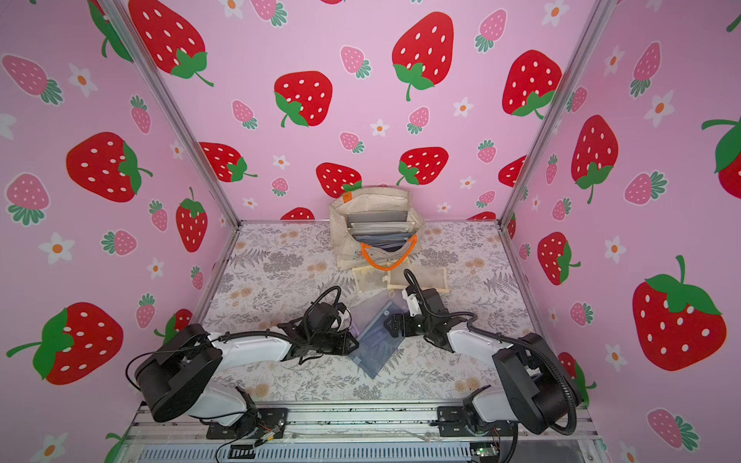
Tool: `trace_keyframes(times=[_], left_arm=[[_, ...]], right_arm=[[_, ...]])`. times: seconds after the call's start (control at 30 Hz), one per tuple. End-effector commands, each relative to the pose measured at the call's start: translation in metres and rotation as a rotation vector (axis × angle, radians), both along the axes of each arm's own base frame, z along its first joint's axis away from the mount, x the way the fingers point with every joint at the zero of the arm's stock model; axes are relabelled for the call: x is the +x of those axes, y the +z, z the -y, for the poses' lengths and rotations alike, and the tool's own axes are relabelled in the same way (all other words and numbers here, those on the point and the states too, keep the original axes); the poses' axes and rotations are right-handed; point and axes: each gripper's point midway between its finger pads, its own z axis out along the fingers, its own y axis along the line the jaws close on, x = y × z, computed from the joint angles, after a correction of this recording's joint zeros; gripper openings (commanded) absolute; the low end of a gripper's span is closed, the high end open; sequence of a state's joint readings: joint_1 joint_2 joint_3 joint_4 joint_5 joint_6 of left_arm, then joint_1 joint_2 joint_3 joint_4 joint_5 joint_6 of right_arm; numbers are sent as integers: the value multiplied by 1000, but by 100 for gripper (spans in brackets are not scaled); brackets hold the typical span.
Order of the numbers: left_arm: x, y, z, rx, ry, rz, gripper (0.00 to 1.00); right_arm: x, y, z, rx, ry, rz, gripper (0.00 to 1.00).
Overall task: Put the pencil pouch into the canvas bag
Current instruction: Pick up the pencil pouch.
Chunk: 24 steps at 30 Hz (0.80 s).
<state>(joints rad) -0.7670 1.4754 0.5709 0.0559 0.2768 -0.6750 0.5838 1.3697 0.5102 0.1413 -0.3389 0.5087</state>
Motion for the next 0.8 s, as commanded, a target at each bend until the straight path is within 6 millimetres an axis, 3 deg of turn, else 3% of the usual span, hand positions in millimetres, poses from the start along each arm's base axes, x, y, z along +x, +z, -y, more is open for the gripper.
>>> trace_keyframes(times=[0.0, 0.13, 0.27, 0.37, 0.5, 0.6, 0.77], left_arm=[[-5, -4, -22, 82, 40, -7, 38], [8, 22, -24, 83, 40, 52, 43], [31, 45, -25, 76, 52, 100, 62], [50, 56, -23, 67, 52, 118, 67], [73, 63, -18, 65, 44, 140, 67], [85, 65, -8, 39, 24, 134, 59], [84, 59, 21, -19, -52, 114, 55]], right_arm=[[2, 8, 6, 6, -29, 22, 99], [-1, 10, 13, 2, -45, 24, 99], [-5, 9, 20, -3, -61, 26, 99], [-8, 9, 23, 1, -69, 28, 99], [-9, 8, 28, -5, -82, 25, 99], [-9, 6, 30, -3, -86, 18, 100], [-17, 2, 30, 22, -86, -18, 99]])
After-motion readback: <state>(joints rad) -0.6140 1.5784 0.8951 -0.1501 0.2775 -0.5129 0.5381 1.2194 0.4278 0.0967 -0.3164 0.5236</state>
